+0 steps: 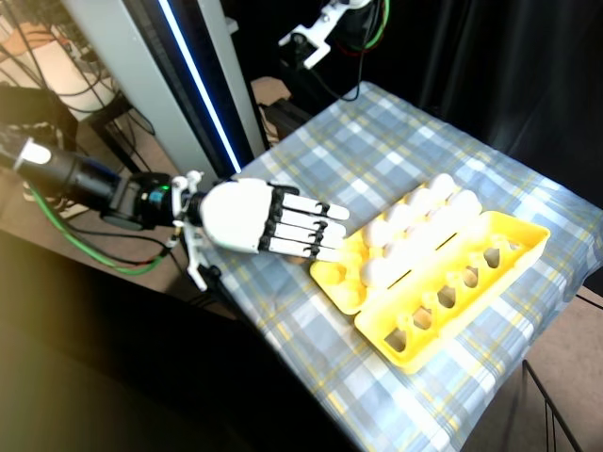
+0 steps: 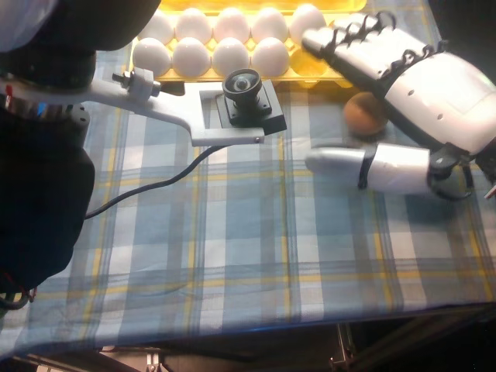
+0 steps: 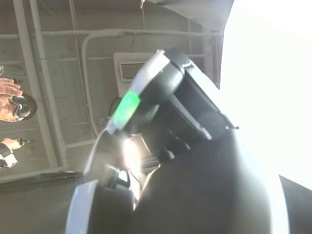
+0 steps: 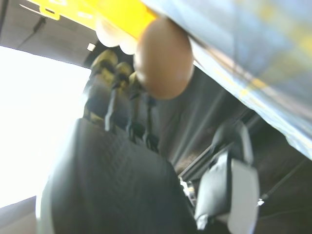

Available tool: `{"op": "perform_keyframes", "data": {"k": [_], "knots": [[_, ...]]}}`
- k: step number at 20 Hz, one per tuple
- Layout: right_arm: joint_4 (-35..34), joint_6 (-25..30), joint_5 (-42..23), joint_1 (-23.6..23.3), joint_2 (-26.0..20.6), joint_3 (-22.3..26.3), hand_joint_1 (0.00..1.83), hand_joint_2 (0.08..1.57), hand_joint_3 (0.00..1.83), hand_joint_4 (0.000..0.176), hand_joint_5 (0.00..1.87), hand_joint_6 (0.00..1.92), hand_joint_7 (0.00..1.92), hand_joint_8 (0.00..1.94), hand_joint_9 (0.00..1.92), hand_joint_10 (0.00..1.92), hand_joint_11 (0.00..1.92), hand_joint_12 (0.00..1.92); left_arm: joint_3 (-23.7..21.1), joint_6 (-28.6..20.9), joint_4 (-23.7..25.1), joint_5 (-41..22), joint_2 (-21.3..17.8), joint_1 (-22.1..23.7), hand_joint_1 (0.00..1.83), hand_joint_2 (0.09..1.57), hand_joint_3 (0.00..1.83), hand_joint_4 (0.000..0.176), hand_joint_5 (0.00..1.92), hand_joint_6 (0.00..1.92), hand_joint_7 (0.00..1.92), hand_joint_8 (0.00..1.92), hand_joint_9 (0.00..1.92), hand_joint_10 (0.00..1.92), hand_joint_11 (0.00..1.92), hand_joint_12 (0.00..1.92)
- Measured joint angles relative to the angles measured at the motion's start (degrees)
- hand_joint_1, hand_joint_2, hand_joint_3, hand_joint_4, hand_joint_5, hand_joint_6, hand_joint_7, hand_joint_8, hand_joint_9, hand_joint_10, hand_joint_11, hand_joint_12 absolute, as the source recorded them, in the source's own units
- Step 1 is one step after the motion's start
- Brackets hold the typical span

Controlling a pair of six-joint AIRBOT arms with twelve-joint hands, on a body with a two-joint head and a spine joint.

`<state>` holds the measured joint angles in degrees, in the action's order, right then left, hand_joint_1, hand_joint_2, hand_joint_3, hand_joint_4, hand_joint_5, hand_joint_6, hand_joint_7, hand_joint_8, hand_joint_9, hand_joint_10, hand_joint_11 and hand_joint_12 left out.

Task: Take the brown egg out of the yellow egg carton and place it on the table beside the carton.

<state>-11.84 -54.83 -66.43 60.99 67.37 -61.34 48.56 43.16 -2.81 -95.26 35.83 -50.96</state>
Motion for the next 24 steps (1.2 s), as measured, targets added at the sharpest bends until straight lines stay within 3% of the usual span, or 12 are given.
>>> {"op": "perform_keyframes", "data": {"k": [1, 3, 4, 8, 9, 10, 11, 12, 14, 18, 20, 24], "knots": [[-0.68, -0.02, -1.7, 0.02, -0.9, 1.01, 0.0, 0.78, 0.0, 0.0, 0.0, 0.0, 0.0, 0.0, 0.0, 0.0, 0.0, 0.0, 0.0, 0.0, -0.02, 0.04, 0.0, 0.0, 0.28, 1.4, 0.0, 0.0, 0.94, 1.92, 1.22, 1.92, 1.29, 1.92, 1.14, 1.92], [-1.55, -1.14, -6.67, 0.72, -3.72, 3.04, 0.0, 0.74, 0.0, 0.005, 0.0, 0.0, 0.0, 0.0, 0.0, 0.0, 0.0, 0.0, 0.0, 0.0, -0.09, 0.02, 0.0, 0.02, 0.24, 1.41, 0.01, 0.0, 0.94, 1.92, 1.23, 1.92, 1.31, 1.92, 1.12, 1.92], [-2.14, -1.57, -8.55, 1.05, -4.39, 3.58, 0.0, 0.72, 0.0, 0.017, 0.0, 0.0, 0.0, 0.0, 0.0, 0.0, 0.0, 0.0, 0.0, 0.0, -0.07, -0.02, 0.0, 0.02, 0.25, 1.41, 0.0, 0.0, 0.96, 1.92, 1.25, 1.92, 1.33, 1.92, 1.13, 1.92], [-7.58, -2.27, -17.51, 6.21, -7.56, 6.45, 0.0, 0.73, 0.0, 0.028, 0.0, 0.0, 0.0, 0.0, 0.0, 0.0, 0.0, 0.0, 0.0, -0.02, -0.13, -0.02, 0.0, 0.0, 0.31, 1.39, 0.0, 0.0, 0.94, 1.92, 1.24, 1.92, 1.33, 1.92, 1.14, 1.92], [-8.39, -2.69, -19.32, 7.13, -8.28, 7.43, 0.0, 0.74, 0.0, 0.046, 0.0, 0.0, 0.0, 0.0, 0.0, 0.0, 0.0, 0.0, 0.0, -0.02, -0.09, 0.02, 0.0, 0.0, 0.31, 1.39, 0.0, 0.0, 0.94, 1.92, 1.25, 1.92, 1.33, 1.92, 1.15, 1.92], [-8.76, -3.34, -21.31, 7.89, -9.07, 8.41, 0.0, 0.74, 0.0, 0.041, 0.0, 0.0, 0.0, 0.0, 0.0, 0.0, 0.0, 0.0, 0.0, -0.02, -0.09, 0.02, 0.0, 0.0, 0.31, 1.39, 0.0, 0.0, 0.94, 1.92, 1.25, 1.92, 1.34, 1.92, 1.15, 1.92], [-8.72, -3.89, -23.52, 8.7, -9.4, 9.03, 0.0, 0.74, 0.0, 0.054, 0.0, 0.0, 0.0, 0.0, 0.0, 0.0, 0.0, 0.0, 0.0, 0.0, -0.09, 0.02, 0.0, 0.0, 0.3, 1.4, 0.0, 0.0, 0.92, 1.92, 1.24, 1.92, 1.32, 1.92, 1.16, 1.92], [-8.81, -3.93, -24.74, 9.84, -9.38, 9.44, 0.0, 0.74, 0.0, 0.055, 0.0, 0.0, 0.0, 0.0, 0.0, 0.0, 0.0, 0.0, 0.0, -0.02, -0.02, 0.0, 0.0, 0.0, 0.28, 1.4, 0.0, 0.0, 0.92, 1.92, 1.24, 1.92, 1.32, 1.92, 1.16, 1.92], [-10.56, -3.93, -25.09, 11.89, -9.22, 10.08, 0.0, 0.74, 0.0, 0.059, 0.0, 0.0, 0.0, 0.0, 0.0, 0.0, 0.0, 0.0, 0.0, -0.02, -0.04, 0.0, 0.0, 0.0, 0.24, 1.41, 0.01, 0.0, 0.94, 1.92, 1.26, 1.92, 1.33, 1.92, 1.18, 1.92], [-15.61, -4.04, -26.88, 14.25, -8.9, 11.82, 0.0, 0.77, 0.01, 0.047, 0.0, 0.0, 0.0, 0.0, 0.0, 0.0, 0.0, 0.0, 0.0, -0.02, 0.02, 0.02, 0.0, 0.0, 0.28, 1.39, 0.0, 0.0, 0.87, 1.92, 1.23, 1.92, 1.29, 1.92, 1.14, 1.92], [-14.49, -4.04, -27.43, 14.25, -8.76, 12.09, 0.0, 0.78, 0.01, 0.067, 0.0, 0.0, 0.0, 0.0, 0.0, 0.0, 0.0, 0.0, 0.0, -0.31, -0.02, 0.0, 0.0, 0.0, 0.32, 1.39, 0.0, 0.0, 0.92, 1.92, 1.24, 1.92, 1.3, 1.92, 1.16, 1.92], [-14.82, -4.0, -27.54, 14.25, -8.52, 12.07, 0.0, 0.78, 0.01, 0.064, 0.0, 0.0, 0.0, 0.0, 0.0, 0.0, 0.0, 0.0, 0.0, -0.44, 0.0, 0.0, 0.0, 0.02, 0.29, 1.41, 0.0, 0.0, 0.89, 1.92, 1.25, 1.92, 1.33, 1.92, 1.22, 1.92]]}}
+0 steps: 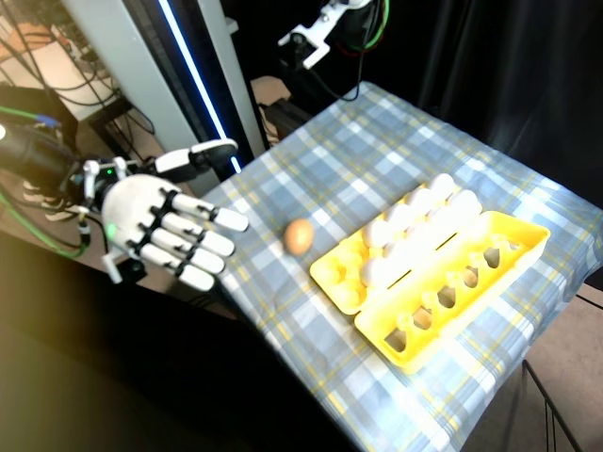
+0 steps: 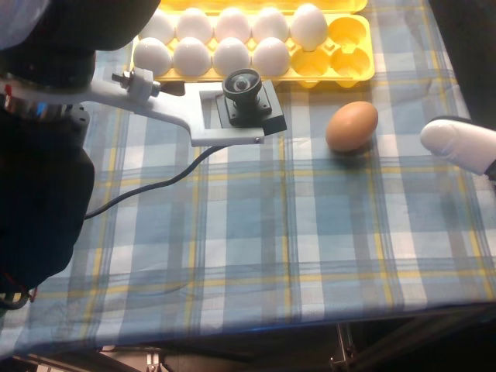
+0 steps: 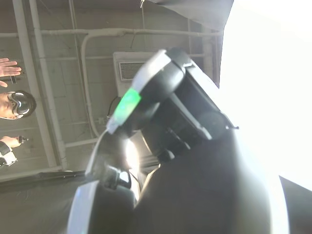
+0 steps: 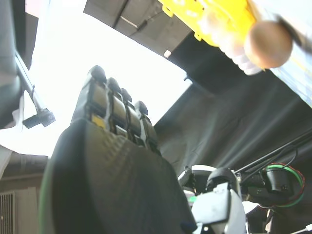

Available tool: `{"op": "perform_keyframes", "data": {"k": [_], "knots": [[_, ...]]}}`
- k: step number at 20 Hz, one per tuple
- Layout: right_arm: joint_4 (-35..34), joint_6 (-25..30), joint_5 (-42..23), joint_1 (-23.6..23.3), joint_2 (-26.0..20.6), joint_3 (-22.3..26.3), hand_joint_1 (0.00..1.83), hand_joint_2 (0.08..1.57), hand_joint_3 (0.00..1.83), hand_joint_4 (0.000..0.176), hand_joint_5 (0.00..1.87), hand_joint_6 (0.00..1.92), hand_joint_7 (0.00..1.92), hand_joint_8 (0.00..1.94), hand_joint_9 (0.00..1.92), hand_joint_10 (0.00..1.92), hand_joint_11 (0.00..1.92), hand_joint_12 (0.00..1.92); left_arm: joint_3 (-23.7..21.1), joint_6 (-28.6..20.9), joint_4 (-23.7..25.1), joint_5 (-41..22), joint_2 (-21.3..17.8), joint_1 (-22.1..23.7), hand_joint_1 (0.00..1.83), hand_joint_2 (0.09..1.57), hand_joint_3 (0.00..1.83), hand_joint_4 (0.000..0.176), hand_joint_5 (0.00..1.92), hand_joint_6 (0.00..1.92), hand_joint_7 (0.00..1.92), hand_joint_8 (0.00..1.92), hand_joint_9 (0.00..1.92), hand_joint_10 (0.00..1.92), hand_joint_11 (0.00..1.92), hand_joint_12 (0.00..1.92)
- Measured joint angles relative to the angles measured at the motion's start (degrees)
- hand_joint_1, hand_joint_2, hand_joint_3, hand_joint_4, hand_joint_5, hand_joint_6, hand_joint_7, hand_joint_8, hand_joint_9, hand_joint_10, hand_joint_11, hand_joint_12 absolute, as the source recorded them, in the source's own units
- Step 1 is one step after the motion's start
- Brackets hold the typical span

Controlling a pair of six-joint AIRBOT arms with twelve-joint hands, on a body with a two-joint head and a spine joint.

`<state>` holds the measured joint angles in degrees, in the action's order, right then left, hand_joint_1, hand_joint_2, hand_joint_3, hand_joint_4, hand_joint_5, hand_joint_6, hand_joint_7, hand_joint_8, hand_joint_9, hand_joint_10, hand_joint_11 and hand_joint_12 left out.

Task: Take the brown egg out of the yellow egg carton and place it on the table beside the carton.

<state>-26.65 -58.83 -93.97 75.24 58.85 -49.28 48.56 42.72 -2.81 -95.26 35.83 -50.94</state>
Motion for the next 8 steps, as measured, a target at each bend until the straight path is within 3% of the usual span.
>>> {"op": "perform_keyframes", "data": {"k": [4, 8], "knots": [[-0.26, -0.02, -0.07, 0.0, 0.42, 0.0, 0.0, 0.78, 0.01, 0.065, 0.0, 0.0, 0.0, 0.0, 0.0, 0.0, 0.0, 0.0, 0.0, 0.0, -0.02, 0.02, 0.0, -0.02, 0.31, 1.4, 0.0, 0.0, 0.89, 1.92, 1.22, 1.92, 1.29, 1.92, 1.18, 1.92], [0.04, 0.0, -0.04, 0.0, 0.81, -0.07, 0.0, 0.79, 0.01, 0.053, 0.0, 0.0, 0.0, 0.0, 0.0, 0.0, 0.0, 0.0, 0.0, 0.0, -0.02, 0.02, 0.0, -0.02, 0.3, 1.4, 0.0, 0.0, 0.91, 1.92, 1.23, 1.92, 1.29, 1.92, 1.16, 1.92]]}}
